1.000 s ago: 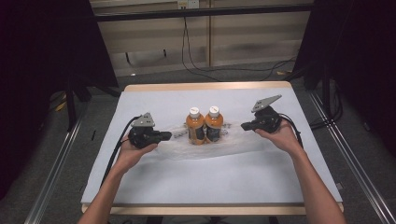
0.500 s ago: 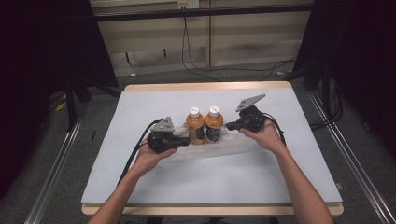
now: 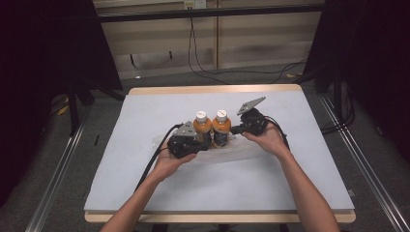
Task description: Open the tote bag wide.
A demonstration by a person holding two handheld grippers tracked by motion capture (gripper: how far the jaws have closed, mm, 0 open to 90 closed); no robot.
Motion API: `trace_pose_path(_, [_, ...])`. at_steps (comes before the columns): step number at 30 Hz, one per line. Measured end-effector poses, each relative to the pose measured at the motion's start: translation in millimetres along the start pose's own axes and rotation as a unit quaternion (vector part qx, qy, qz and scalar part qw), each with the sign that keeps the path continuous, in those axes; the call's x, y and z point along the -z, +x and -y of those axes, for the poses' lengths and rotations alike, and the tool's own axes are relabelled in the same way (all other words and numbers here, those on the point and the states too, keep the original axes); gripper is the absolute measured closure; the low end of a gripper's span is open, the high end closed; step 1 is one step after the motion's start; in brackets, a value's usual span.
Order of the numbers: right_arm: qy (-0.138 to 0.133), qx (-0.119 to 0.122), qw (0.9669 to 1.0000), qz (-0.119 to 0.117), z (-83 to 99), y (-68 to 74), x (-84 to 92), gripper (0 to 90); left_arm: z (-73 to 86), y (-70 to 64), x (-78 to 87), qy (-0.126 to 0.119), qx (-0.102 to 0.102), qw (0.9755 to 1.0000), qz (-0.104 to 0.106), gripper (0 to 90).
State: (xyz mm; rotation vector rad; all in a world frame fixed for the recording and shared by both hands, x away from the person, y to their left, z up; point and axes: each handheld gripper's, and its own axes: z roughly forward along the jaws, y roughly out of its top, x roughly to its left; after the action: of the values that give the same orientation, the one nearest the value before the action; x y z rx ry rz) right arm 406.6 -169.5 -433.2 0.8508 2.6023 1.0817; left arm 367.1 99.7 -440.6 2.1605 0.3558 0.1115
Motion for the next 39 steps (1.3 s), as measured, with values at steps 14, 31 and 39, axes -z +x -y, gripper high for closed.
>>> trace_pose_path(14, [0.037, -0.028, 0.9989, -0.011, -4.9, -17.2, -34.1, 90.0, 9.6, -1.5, -27.3, 0.047, -0.007, 0.9988, -0.013, 90.0])
trace_pose_path(31, [0.049, -0.071, 0.9954, -0.040, -9.6, -28.9, -69.8, 90.0, 17.4, 5.5, -27.5, 0.036, 0.012, 0.9987, -0.035, 90.0])
trace_pose_path(39, [0.033, -0.073, 0.9953, -0.054, -9.9, -33.6, -75.1, 90.0, 28.0, -2.3, -36.4, 0.063, -0.007, 0.9968, -0.049, 90.0])
